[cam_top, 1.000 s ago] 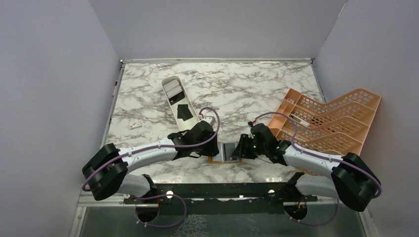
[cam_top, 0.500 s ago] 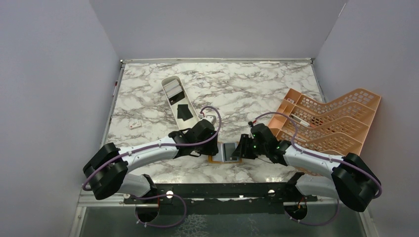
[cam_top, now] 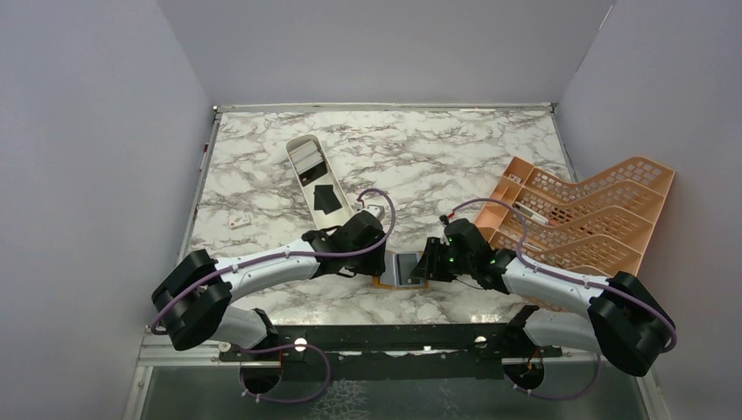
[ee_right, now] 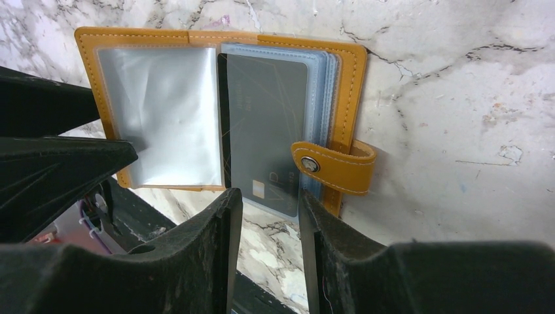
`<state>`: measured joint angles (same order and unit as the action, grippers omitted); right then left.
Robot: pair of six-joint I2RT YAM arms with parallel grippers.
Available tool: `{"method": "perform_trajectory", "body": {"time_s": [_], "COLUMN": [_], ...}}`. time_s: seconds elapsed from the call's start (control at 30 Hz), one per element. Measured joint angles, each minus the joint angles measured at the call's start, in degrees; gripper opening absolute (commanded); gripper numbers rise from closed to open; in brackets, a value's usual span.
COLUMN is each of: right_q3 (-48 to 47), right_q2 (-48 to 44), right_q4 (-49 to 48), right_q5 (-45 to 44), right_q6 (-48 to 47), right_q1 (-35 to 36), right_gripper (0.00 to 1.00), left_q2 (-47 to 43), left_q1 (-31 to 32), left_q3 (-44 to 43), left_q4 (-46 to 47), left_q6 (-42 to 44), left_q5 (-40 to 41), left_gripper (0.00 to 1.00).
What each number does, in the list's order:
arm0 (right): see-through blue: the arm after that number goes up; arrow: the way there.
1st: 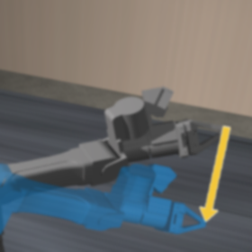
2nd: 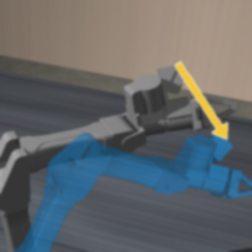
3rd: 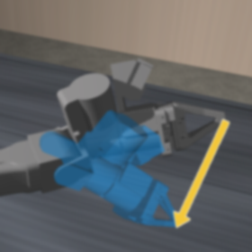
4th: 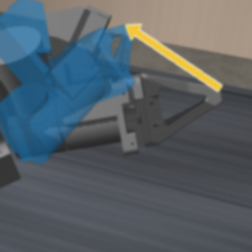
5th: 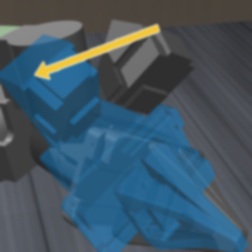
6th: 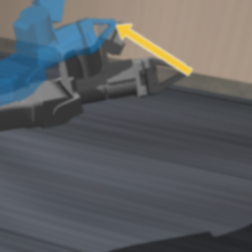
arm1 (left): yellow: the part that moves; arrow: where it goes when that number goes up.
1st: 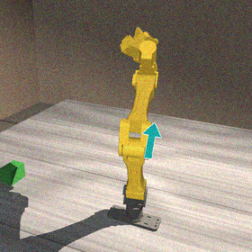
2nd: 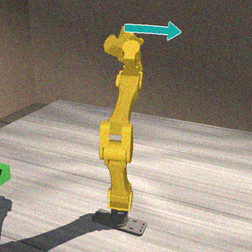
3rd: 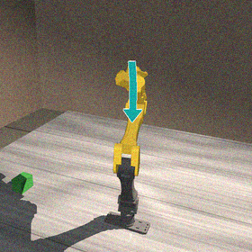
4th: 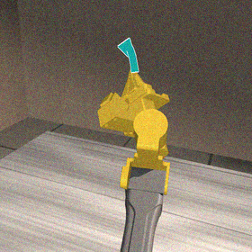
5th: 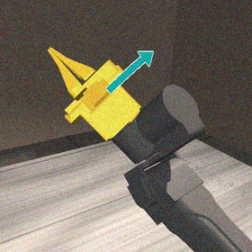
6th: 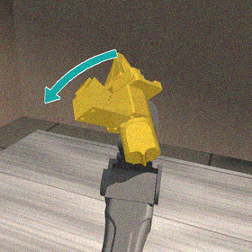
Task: Put the credit cards into the card holder
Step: Turn over the card holder at the center of the board.
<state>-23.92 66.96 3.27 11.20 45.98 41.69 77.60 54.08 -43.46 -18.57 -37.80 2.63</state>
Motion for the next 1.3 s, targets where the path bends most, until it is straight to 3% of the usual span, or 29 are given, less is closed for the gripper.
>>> {"method": "perform_trajectory", "body": {"time_s": [0.07, 0.17, 0.33, 0.43, 0.83, 1.3], "right_q3": [0.0, 0.0, 0.0, 0.0, 0.0, 1.01], "right_q2": [-0.02, -0.09, -1.4, -2.29, -1.79, -3.19], "right_q4": [0.0, 0.0, 0.0, -0.13, 0.46, 2.34], "right_q5": [0.0, 0.0, 0.02, 0.04, -1.03, -1.49], "right_q6": [-0.04, -0.15, -0.2, -0.15, -0.15, 0.11], "right_q1": [-0.02, -0.02, 0.0, 0.0, 0.0, 0.0], "right_gripper": [0.41, 0.41, 0.43, 0.44, 0.46, 0.47], "left_q2": [0.52, 0.96, 1.07, 1.07, 0.13, -2.82], "left_q1": [0.0, 0.0, -0.02, -0.02, -0.35, -0.35], "left_q3": [-0.26, -0.26, -0.17, 0.37, 8.35, 9.64], "left_q4": [0.13, 0.52, 2.47, 4.09, 12.46, 13.35], "left_q6": [0.15, 0.22, 0.09, -0.55, -5.2, -7.63], "left_q5": [0.02, 0.0, 0.0, -0.07, -3.69, -3.69], "left_gripper": [0.5, 0.4, 0.11, 0.0, 0.0, 0.0]}}
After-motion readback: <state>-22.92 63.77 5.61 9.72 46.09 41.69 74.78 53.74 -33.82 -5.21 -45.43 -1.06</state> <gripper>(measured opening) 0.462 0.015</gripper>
